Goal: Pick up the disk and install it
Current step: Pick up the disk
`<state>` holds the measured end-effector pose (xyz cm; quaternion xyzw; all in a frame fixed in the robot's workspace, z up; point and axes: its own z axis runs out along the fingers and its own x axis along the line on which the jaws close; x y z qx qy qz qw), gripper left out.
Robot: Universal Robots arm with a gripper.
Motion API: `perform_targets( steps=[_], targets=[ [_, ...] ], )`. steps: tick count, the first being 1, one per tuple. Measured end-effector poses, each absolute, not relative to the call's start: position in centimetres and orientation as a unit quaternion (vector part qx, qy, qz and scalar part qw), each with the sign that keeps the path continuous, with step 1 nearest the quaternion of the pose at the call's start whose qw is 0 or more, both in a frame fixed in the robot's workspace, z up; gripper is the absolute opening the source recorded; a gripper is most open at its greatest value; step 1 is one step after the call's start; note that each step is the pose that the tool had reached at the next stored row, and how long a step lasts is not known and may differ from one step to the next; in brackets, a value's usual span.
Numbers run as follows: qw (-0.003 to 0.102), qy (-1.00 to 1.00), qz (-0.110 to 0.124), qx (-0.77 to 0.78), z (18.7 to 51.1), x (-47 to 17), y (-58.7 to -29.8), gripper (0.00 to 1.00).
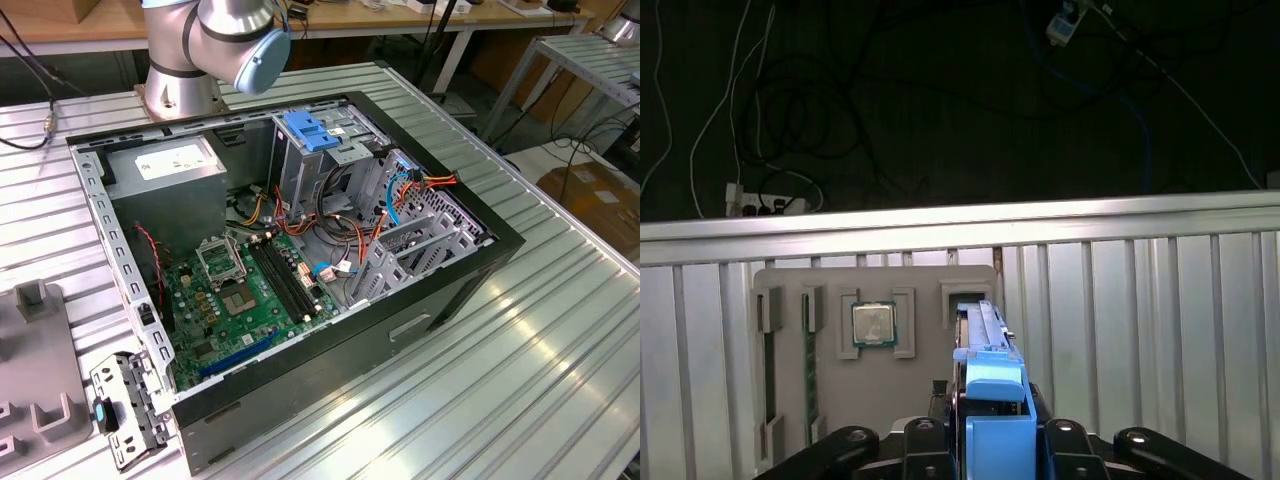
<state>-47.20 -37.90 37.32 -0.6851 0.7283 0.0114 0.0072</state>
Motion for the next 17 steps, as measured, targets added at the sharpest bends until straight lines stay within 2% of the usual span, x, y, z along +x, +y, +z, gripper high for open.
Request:
perform_targets(
  steps=[17],
  targets=[
    [0.007,0.728,0.011,-0.685,45.6,-47.2,-37.9,0.37]
  ],
)
